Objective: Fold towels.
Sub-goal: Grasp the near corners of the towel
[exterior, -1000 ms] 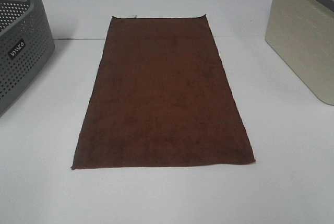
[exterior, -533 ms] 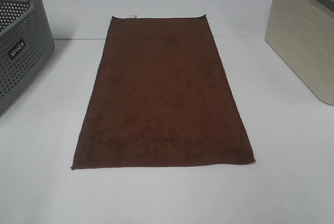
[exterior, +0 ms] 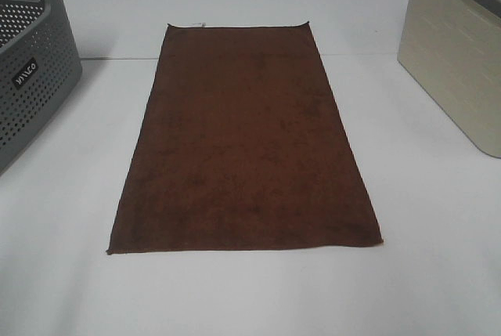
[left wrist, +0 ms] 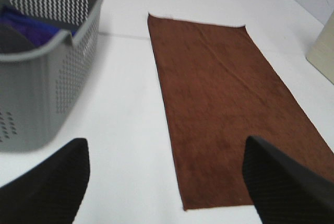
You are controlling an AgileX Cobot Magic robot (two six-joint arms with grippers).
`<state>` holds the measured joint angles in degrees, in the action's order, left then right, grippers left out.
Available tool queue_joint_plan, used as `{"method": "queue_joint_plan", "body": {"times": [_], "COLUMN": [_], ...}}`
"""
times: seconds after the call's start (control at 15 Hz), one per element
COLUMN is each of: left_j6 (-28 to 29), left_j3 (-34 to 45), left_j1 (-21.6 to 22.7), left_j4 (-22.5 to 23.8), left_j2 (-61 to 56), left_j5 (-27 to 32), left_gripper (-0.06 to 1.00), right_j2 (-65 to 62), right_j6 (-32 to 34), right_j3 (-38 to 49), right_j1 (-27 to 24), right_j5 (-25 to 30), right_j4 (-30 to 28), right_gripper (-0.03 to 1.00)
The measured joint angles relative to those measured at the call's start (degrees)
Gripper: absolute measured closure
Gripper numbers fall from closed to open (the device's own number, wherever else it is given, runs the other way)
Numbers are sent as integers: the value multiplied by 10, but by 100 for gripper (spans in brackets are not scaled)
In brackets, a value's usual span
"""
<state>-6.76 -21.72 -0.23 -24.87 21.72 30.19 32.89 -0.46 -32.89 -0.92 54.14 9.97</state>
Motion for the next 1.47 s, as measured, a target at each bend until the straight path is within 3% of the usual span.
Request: {"method": "queue_joint_plan", "body": {"times": [0.2,0.6,1.0,1.2,1.47], "left_j6": [-37,-219,-286,-355,-387], "left_j3": [0,-54,-138,-178,-237], "left_j1": [0,0,0,-19,-78], "left_j4": [-78,-213,-280,-347,-390], "left_j2": [190,481,679,756,850], "left_j5": [-14,-48,-22,-14,-19], "left_gripper": [18,18,18,18,18], "right_j2": [155,371,535,623,723], "right_j6": [-28,-143,-274,-360,-389], "right_j3": [-15,-17,-18,-55,-108], "right_j1": [0,0,0,0,0], "right_j5": [-15,-144,-246,-245,-223], "right_j4": [45,154,278,355,372], "right_gripper": [21,21,21,21,21]}}
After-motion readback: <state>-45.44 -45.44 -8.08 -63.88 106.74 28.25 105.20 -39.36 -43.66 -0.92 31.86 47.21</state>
